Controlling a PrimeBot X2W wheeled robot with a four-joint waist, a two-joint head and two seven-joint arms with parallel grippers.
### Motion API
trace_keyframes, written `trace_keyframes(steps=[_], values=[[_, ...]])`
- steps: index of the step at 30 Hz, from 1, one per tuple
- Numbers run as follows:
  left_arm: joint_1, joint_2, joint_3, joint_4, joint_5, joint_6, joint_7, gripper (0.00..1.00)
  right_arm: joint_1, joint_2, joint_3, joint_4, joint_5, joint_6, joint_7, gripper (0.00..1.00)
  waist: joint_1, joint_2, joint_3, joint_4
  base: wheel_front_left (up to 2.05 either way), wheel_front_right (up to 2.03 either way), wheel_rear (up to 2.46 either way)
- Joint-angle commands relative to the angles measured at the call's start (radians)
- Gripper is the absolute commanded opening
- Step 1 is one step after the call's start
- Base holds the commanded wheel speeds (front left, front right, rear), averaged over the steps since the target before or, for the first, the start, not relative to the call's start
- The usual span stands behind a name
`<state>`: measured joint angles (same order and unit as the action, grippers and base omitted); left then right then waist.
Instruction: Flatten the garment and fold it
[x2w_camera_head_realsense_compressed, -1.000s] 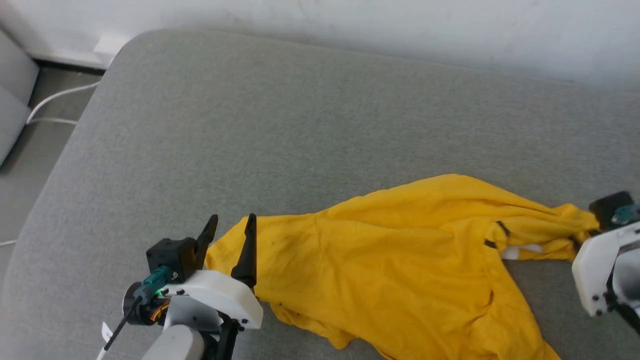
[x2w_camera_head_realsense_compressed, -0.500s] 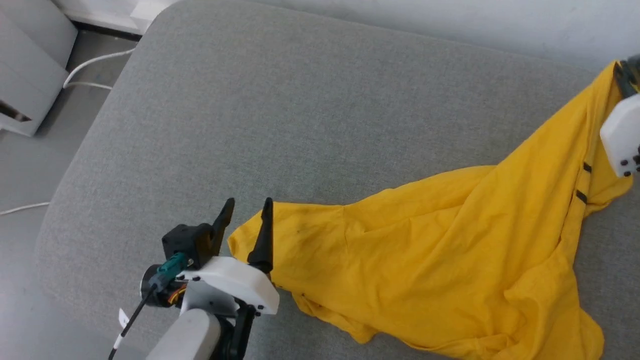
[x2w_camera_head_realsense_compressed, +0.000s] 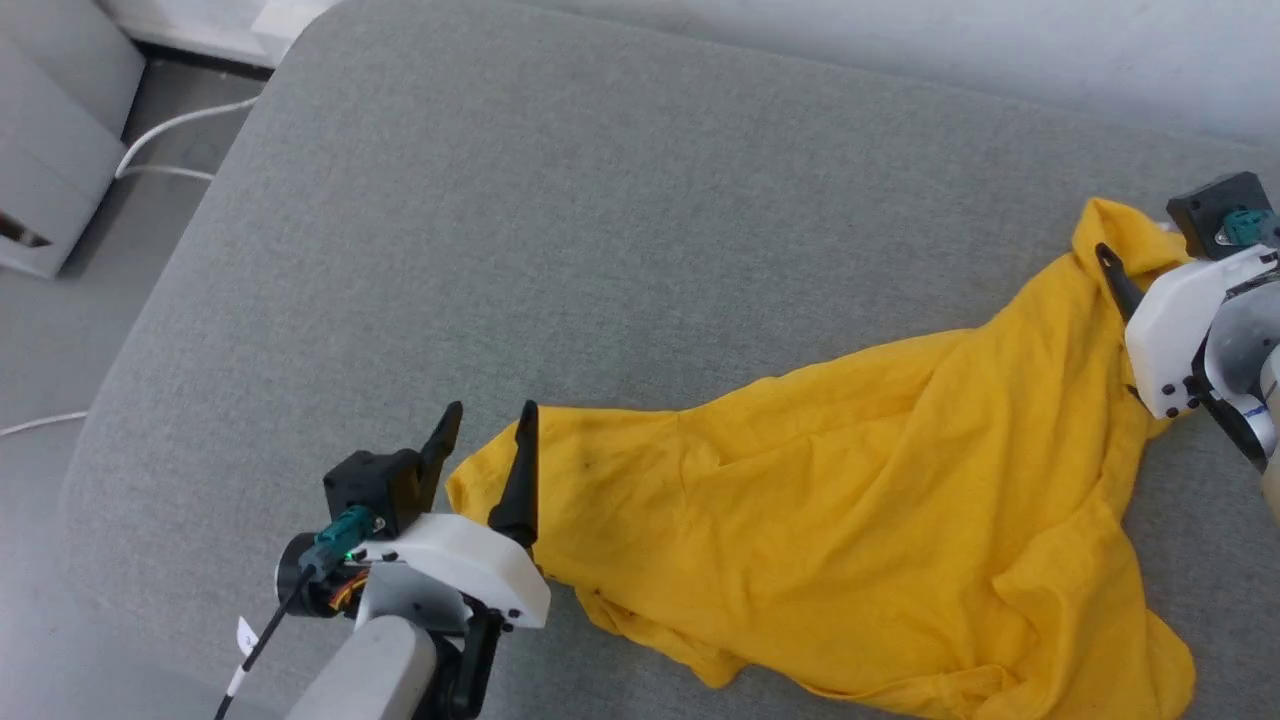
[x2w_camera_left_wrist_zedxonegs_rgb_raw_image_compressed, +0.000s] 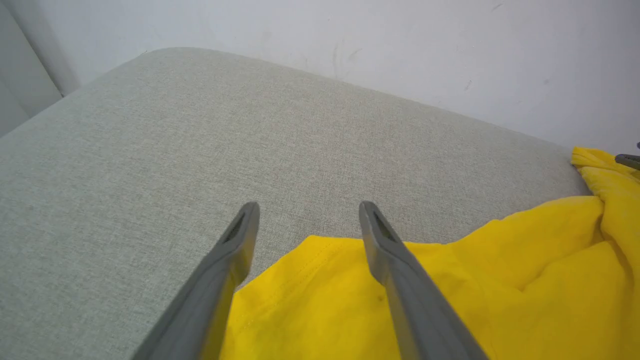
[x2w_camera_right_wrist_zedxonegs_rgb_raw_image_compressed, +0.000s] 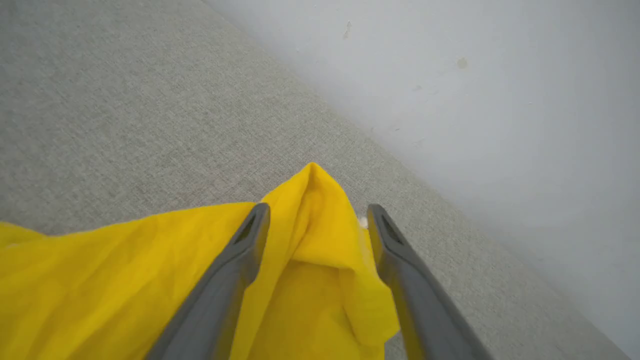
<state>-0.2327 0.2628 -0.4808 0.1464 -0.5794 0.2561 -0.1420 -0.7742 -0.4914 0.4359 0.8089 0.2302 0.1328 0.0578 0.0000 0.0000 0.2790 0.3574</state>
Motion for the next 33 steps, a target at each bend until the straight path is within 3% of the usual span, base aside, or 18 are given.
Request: trace_keyframes(steps=[1,6,12,16,23,28,33], values=[[0.002,0.009,0.006,0.004,-0.005,-0.002,-0.006,1.0,0.004,0.001,0.004,-0.004,0.017,-0.002,-0.017,1.0,0.0,0.0,-0.058,-0.057,0.0,0.0,0.0],[0.027,0.034,0.023,0.008,-0.015,0.003,-0.006,1.0,0.065,0.007,-0.022,-0.083,0.145,-0.002,-0.085,1.0,0.0,0.0,-0.132,-0.124,0.0,0.0,0.0],[0.076,0.06,0.039,-0.008,-0.027,0.022,-0.001,1.0,0.25,0.01,-0.066,-0.317,0.234,-0.002,-0.073,1.0,0.0,0.0,-0.183,-0.192,0.0,0.0,0.0],[0.104,0.078,0.044,-0.025,-0.034,0.032,0.01,1.0,0.42,0.006,-0.064,-0.546,0.234,-0.002,0.021,1.0,0.0,0.0,-0.186,-0.229,0.0,0.0,0.0],[0.114,0.091,0.043,-0.041,-0.036,0.039,0.024,1.0,0.708,-0.052,0.002,-0.911,0.25,-0.002,0.305,1.0,0.0,0.0,-0.169,-0.252,0.0,0.0,0.0],[0.105,0.084,0.032,-0.04,-0.036,0.036,0.028,1.0,0.81,-0.1,0.052,-1.003,0.23,-0.002,0.446,1.0,0.0,0.0,-0.148,-0.245,0.0,0.0,0.0],[0.085,0.074,0.02,-0.032,-0.036,0.029,0.031,1.0,0.791,-0.128,0.101,-0.978,0.158,-0.002,0.474,1.0,0.0,0.0,-0.121,-0.228,0.0,0.0,0.0]])
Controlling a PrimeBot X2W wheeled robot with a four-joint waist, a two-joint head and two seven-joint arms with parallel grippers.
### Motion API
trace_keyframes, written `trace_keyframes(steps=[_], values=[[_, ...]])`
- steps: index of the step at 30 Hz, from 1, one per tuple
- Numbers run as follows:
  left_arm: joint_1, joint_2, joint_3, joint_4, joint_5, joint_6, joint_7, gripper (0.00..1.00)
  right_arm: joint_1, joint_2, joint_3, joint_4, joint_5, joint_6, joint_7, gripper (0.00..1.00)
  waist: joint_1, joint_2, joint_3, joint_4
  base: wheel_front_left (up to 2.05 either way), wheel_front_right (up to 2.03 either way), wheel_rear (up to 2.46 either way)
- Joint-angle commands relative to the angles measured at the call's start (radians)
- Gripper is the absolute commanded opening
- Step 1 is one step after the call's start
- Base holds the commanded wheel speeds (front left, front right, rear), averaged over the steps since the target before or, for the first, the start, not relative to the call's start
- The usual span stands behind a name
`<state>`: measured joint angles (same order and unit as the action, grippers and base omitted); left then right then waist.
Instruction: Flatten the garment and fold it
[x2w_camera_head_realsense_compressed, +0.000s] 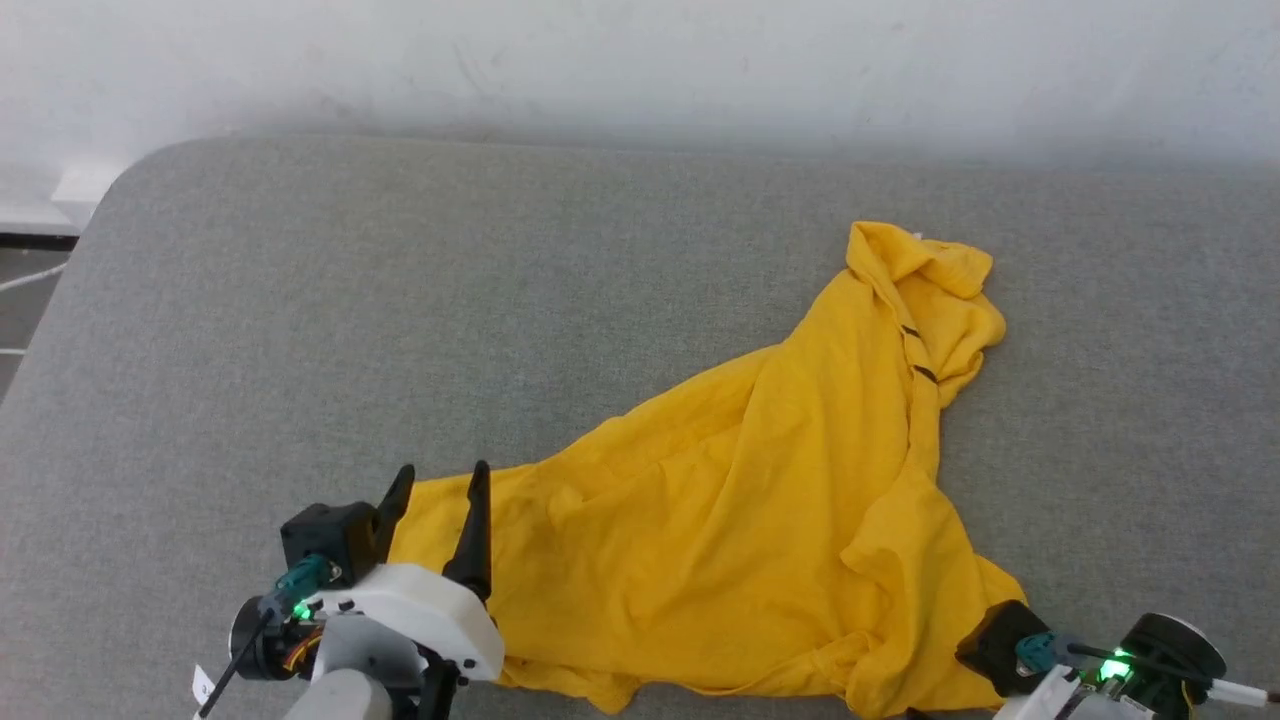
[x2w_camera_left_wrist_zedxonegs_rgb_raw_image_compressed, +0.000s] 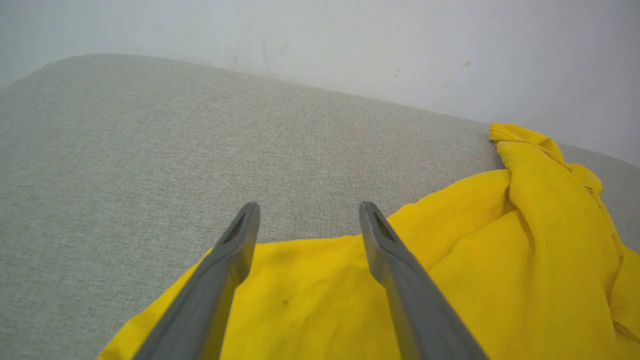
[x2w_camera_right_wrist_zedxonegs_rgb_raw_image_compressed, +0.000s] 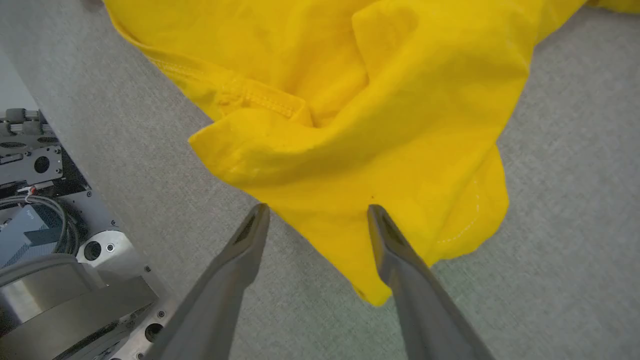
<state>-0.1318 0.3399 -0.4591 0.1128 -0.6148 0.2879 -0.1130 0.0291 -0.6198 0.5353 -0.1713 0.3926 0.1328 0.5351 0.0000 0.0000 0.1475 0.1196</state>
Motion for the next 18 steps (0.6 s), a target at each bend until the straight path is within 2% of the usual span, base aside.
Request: trace_keyframes(steps=[1,10,11,12,15,18], values=[[-0.02,-0.005,-0.004,0.004,0.0,-0.004,0.002,1.0,-0.022,0.001,0.01,0.018,-0.011,-0.002,-0.007,1.0,0.0,0.0,0.014,0.013,0.0,0.0,0.0],[-0.04,-0.007,-0.01,0.018,0.001,-0.008,0.001,1.0,-0.085,0.015,0.081,0.164,0.0,-0.002,-0.036,1.0,0.0,0.0,0.033,0.041,0.0,0.0,0.0],[-0.04,-0.006,-0.009,0.019,0.0,-0.007,0.001,1.0,-0.09,0.018,0.085,0.179,0.006,-0.002,-0.043,0.38,0.0,0.0,0.033,0.042,0.0,0.0,0.0],[-0.039,-0.006,-0.01,0.02,0.0,-0.007,0.0,1.0,-0.093,0.023,0.082,0.191,0.018,-0.002,-0.055,0.0,0.0,0.0,0.031,0.043,0.0,0.0,0.0],[-0.03,-0.003,-0.008,0.025,-0.003,-0.003,-0.002,1.0,-0.085,0.047,0.032,0.209,0.067,-0.002,-0.095,0.0,0.0,0.0,0.015,0.037,0.0,0.0,0.0],[-0.013,0.004,-0.002,0.028,-0.009,0.002,-0.003,1.0,-0.054,0.089,-0.059,0.19,0.172,-0.002,-0.134,0.0,0.0,0.0,-0.009,0.016,0.0,0.0,0.0]])
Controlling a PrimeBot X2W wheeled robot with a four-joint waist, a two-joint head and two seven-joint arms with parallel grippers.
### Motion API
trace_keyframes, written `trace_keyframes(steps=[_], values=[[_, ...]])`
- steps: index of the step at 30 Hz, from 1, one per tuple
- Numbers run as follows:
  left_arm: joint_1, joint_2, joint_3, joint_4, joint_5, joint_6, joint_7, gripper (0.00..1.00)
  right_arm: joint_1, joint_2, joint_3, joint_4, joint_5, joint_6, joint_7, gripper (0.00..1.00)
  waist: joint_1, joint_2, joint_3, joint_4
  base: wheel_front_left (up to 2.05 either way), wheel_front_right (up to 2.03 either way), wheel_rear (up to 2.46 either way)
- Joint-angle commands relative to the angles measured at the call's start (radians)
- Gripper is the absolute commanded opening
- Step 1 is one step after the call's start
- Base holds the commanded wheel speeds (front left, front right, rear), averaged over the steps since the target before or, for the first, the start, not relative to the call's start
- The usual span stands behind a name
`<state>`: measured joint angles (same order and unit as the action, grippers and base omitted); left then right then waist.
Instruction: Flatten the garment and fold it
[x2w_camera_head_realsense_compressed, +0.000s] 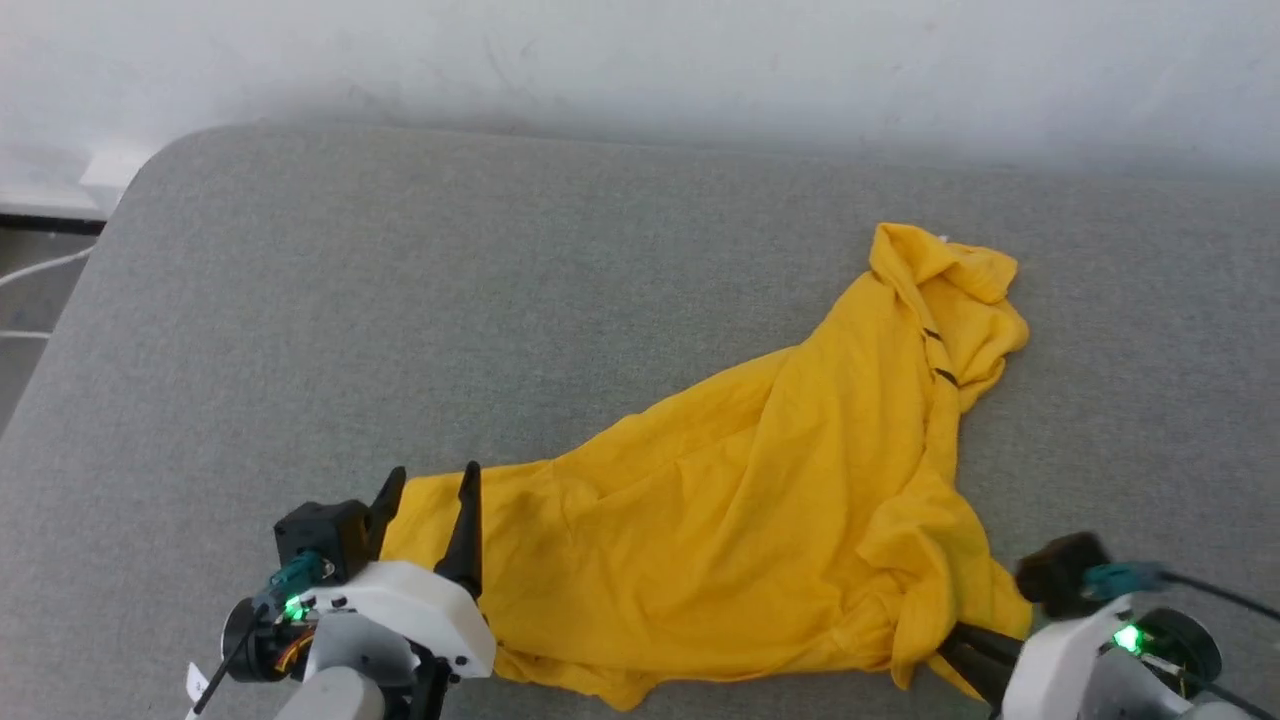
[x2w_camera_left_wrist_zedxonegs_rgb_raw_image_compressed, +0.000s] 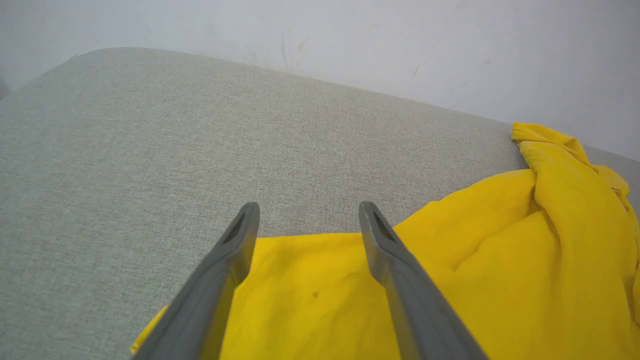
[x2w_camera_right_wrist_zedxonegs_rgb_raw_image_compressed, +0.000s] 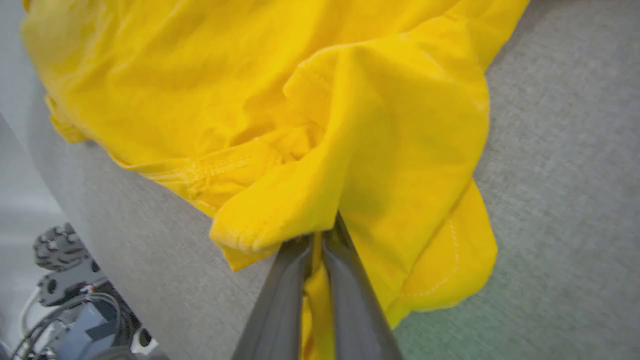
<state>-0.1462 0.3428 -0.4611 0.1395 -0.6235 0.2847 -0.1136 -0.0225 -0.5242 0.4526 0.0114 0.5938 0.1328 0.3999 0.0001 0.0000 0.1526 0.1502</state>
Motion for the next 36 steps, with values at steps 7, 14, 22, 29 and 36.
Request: trace_keyframes(steps=[7,14,22,29,36], values=[[0.028,0.01,-0.002,0.004,-0.011,0.005,0.001,1.0,0.113,0.052,-0.231,-0.01,0.245,-0.002,-0.054,0.0,-0.0001,0.0,-0.055,-0.08,0.0,0.0,0.0],[0.029,0.013,-0.01,0.002,-0.013,0.008,0.013,1.0,0.157,0.178,-0.439,0.104,0.304,-0.002,-0.054,0.0,-0.0001,0.0,-0.055,-0.123,0.0,0.0,0.0],[0.028,0.017,-0.017,0.009,-0.018,0.007,0.024,1.0,0.097,0.232,-0.534,0.195,0.023,-0.002,-0.074,1.0,-0.0001,0.0,-0.054,-0.135,0.0,0.0,0.0],[0.038,0.023,-0.015,0.008,-0.026,0.011,0.028,1.0,0.131,0.186,-0.56,-0.027,-0.132,-0.002,0.047,1.0,-0.0001,0.0,-0.057,-0.143,0.0,0.0,0.0],[0.023,0.017,-0.024,0.003,-0.027,0.008,0.031,1.0,0.133,0.165,-0.55,-0.211,-0.226,-0.002,0.239,1.0,-0.0001,0.0,-0.037,-0.126,0.0,0.0,0.0]])
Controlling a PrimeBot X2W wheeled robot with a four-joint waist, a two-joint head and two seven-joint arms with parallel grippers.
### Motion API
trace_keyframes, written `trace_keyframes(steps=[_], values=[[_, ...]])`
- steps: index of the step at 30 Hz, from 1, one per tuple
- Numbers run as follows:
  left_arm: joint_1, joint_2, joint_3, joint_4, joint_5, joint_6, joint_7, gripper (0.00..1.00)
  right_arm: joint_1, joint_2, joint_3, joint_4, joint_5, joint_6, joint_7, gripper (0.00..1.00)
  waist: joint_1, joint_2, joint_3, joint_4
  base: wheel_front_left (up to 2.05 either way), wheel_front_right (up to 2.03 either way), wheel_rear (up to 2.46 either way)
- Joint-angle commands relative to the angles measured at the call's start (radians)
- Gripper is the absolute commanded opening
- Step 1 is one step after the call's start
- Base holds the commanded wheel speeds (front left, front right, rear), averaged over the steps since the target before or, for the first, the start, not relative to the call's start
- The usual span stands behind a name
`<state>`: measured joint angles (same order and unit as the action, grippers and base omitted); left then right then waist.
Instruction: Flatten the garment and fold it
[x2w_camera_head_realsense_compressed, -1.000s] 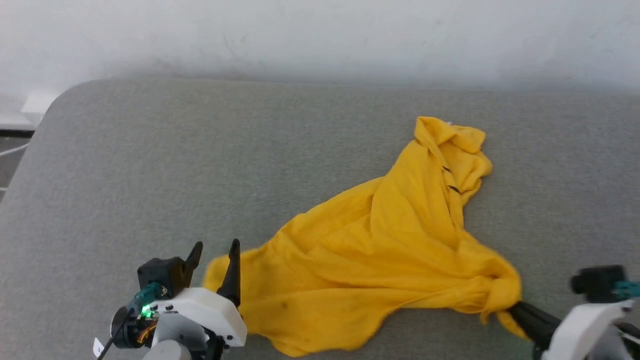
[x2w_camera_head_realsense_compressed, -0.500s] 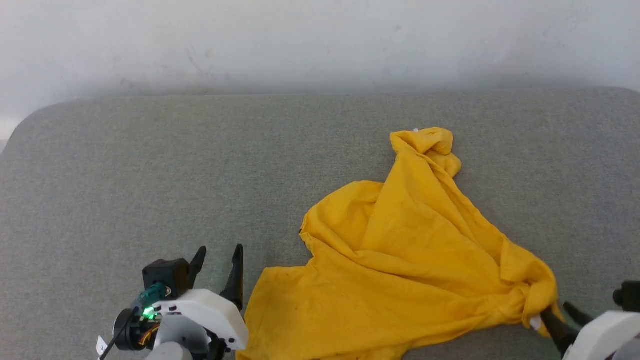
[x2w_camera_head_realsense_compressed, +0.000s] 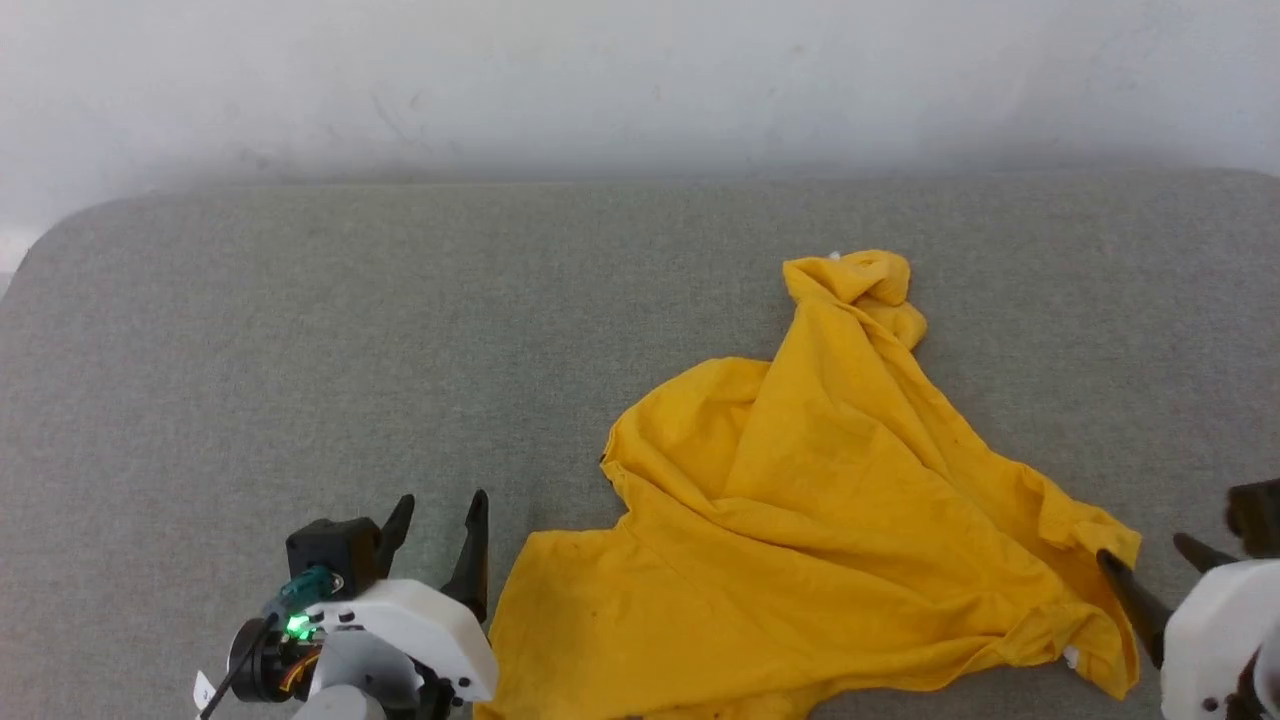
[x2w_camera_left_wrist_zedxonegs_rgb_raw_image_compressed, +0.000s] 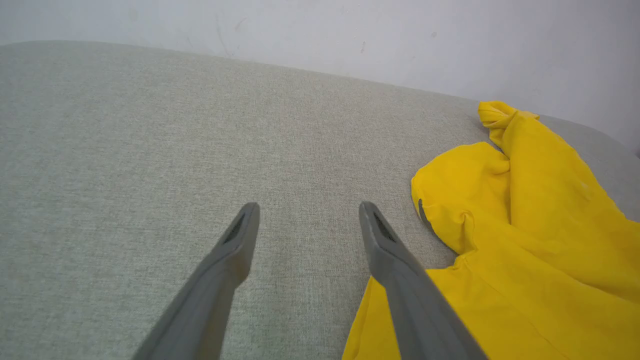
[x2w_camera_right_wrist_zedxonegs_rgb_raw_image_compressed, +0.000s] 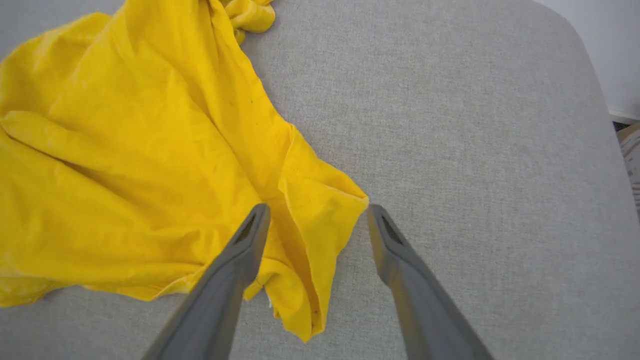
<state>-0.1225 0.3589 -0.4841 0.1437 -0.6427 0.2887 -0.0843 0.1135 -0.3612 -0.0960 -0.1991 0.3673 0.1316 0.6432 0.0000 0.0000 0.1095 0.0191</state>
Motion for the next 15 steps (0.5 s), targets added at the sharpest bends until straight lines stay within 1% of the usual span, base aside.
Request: trace_keyframes(steps=[1,4,6,13,15], values=[[-0.004,0.0,-0.001,-0.002,-0.008,0.004,0.003,1.0,-0.01,-0.013,0.015,0.002,-0.024,-0.001,0.012,1.0,0.0,0.0,0.013,0.009,0.0,0.0,0.0],[-0.015,0.0,-0.006,-0.002,-0.005,0.002,0.005,1.0,-0.045,-0.046,0.066,0.045,-0.082,-0.001,0.041,1.0,0.0,0.0,0.031,0.022,0.0,0.0,0.0],[-0.022,0.0,-0.008,-0.001,-0.004,0.001,0.007,1.0,-0.072,-0.062,0.101,0.091,-0.101,-0.001,0.051,1.0,0.0,0.0,0.042,0.03,0.0,0.0,0.0],[-0.044,-0.002,-0.013,0.003,-0.001,-0.001,0.008,1.0,-0.155,-0.11,0.194,0.241,-0.172,-0.001,0.01,1.0,0.0,0.0,0.075,0.061,0.0,0.0,0.0],[-0.046,-0.003,-0.014,0.006,-0.002,-0.001,0.007,1.0,-0.171,-0.105,0.193,0.277,-0.183,-0.001,-0.013,1.0,0.0,0.0,0.078,0.064,0.0,0.0,0.0]])
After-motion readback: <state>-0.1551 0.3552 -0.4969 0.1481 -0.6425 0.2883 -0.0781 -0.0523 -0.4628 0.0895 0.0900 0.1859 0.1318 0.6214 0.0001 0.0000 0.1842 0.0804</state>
